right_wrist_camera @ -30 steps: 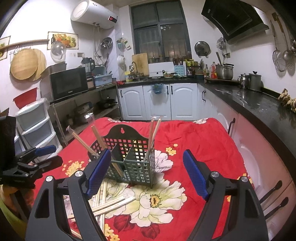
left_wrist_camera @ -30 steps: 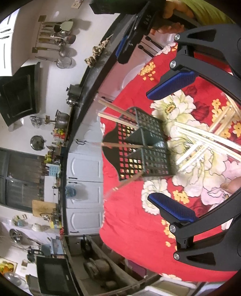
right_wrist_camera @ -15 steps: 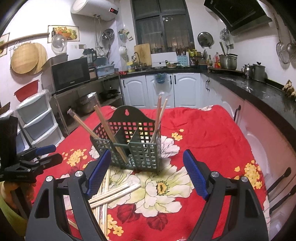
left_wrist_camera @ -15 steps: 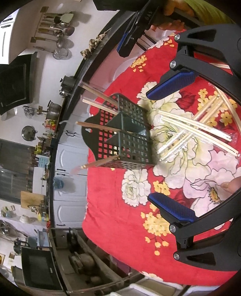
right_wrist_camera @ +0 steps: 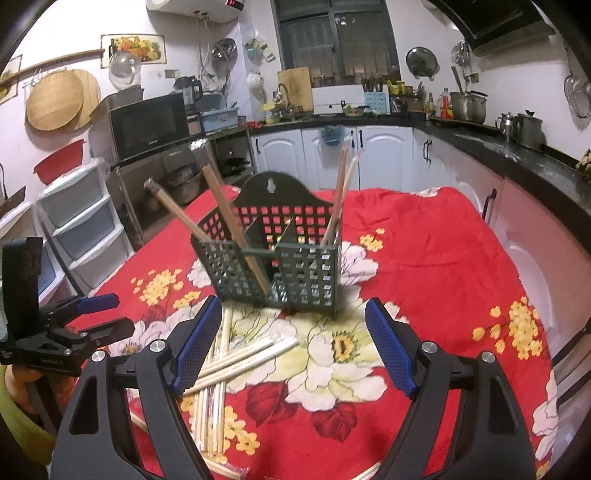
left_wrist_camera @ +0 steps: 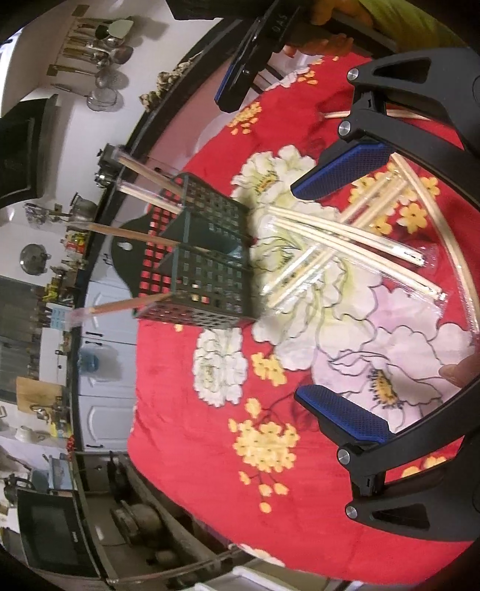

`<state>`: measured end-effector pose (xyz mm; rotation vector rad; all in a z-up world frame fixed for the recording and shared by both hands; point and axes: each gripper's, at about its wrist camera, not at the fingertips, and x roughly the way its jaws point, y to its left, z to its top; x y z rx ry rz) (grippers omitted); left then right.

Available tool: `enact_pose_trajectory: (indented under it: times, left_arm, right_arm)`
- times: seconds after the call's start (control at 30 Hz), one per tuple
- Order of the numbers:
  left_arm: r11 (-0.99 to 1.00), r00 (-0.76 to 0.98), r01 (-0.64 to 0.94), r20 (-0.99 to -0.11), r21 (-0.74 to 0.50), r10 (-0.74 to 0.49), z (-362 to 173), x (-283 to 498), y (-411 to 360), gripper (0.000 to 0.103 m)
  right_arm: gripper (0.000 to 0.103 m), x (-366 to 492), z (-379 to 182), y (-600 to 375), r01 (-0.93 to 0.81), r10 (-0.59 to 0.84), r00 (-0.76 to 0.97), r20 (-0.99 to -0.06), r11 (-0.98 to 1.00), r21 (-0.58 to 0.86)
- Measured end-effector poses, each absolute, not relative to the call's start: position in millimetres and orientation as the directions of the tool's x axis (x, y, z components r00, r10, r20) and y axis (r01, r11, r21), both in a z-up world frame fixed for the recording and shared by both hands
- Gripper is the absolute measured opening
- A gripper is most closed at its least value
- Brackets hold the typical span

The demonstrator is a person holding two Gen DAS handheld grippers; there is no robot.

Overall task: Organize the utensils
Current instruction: 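Withdraw both grippers from the caddy toward the chopstick pile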

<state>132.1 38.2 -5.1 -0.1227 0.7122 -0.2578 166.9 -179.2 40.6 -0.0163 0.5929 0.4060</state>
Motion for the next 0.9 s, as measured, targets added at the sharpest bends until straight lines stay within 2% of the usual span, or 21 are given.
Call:
enact_pose_trajectory:
  times: [0.13, 0.3, 0.43, 0.7, 0.9]
  left_arm:
    - [0.958, 0.7, 0.198, -0.654, -0.209, -0.288, -18, 128, 39, 0.091]
    - [0.95, 0.651, 0.211, -0.692, -0.23, -0.312, -36, 123, 38, 0.075]
    - [0.95, 0.621, 0.209, -0.719, -0.233, -0.313, -49, 118, 38, 0.066]
    - [0.949, 0.585, 0.216, -0.748, -0.229, -0.314, -61, 109, 40, 0.059]
    - [0.947, 0.56, 0.226, -0.764, -0.23, -0.319, -67, 101, 43, 0.048]
  right_arm:
    - [0.077, 167, 28, -180, -0.369, 0.361, 0.736, -0.573, 0.923, 0.107]
    - [0.077, 179, 12, -180, -0.357, 0.35, 0.703, -0.619, 0.927, 0.118]
    - [0.067, 191, -1, -179, -0.346, 0.338, 0.669, -0.662, 0.93, 0.124]
    - [0.06, 219, -25, -171, -0.325, 0.337, 0.601, -0.725, 0.931, 0.164]
    - [0.056, 232, -35, -163, -0.321, 0.333, 0.577, -0.746, 0.932, 0.168]
